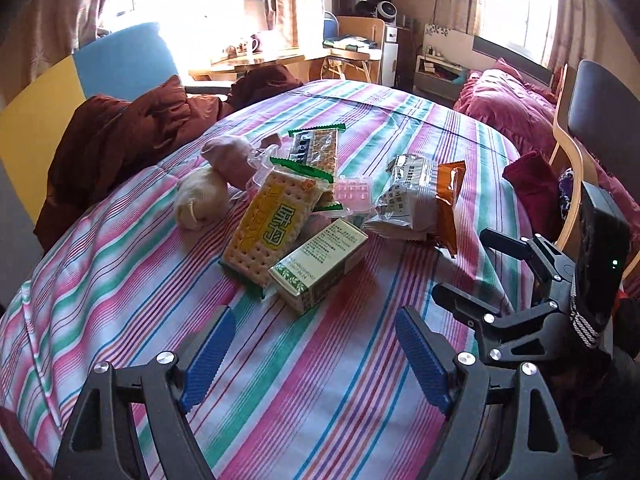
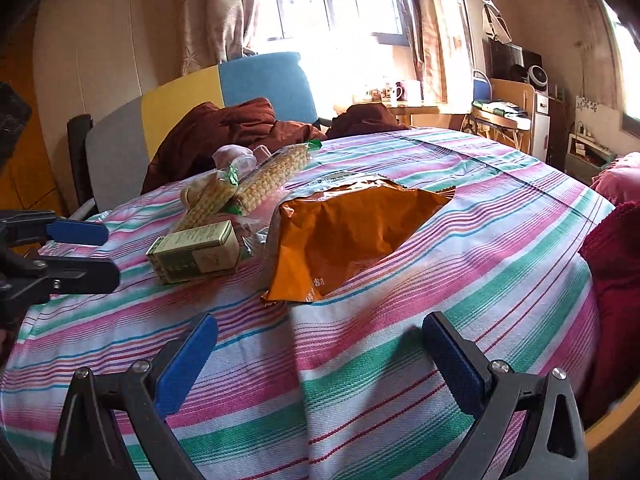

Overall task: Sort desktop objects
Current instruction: 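Move both tools from the tray back to the item cluster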

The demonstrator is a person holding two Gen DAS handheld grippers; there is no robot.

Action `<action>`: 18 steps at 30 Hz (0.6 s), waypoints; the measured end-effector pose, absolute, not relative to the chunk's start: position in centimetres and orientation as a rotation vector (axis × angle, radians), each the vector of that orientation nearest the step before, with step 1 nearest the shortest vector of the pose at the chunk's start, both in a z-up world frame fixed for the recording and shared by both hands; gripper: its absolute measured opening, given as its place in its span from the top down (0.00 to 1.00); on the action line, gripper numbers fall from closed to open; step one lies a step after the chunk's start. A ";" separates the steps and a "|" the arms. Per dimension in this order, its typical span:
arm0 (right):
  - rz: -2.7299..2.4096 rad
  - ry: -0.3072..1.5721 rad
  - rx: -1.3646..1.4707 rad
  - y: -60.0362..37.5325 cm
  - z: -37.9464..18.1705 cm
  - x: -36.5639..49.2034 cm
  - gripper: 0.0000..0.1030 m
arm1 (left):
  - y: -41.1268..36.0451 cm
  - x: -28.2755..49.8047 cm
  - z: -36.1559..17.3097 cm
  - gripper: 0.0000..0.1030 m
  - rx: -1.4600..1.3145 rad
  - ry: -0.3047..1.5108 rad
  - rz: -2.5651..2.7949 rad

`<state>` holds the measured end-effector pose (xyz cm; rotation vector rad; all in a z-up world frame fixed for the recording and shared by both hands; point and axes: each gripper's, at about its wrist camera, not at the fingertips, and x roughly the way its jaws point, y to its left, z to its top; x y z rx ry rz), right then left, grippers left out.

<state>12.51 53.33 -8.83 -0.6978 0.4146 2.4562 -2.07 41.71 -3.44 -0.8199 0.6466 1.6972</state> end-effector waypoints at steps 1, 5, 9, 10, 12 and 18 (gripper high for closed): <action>2.467 0.430 -0.693 53.6 -8.9 12.6 0.00 | 42.3 -2.2 -3.7 0.20 -0.819 0.661 1.685; 2.493 0.472 -0.664 54.3 -8.9 12.8 0.00 | 44.1 -2.3 -4.1 0.22 -0.792 0.706 1.626; 2.516 0.514 -0.621 54.6 -9.0 13.0 0.00 | 45.5 -2.1 -4.5 0.22 -0.756 0.751 1.564; 2.521 0.522 -0.610 54.6 -9.0 13.0 0.00 | 45.9 -2.1 -4.6 0.22 -0.750 0.764 1.551; 2.529 0.531 -0.599 54.7 -9.0 13.0 0.00 | 46.6 -2.2 -4.9 0.22 -0.749 0.784 1.519; 2.544 0.561 -0.573 54.9 -9.1 13.1 0.00 | 48.3 -2.7 -5.7 0.23 -0.753 0.824 1.434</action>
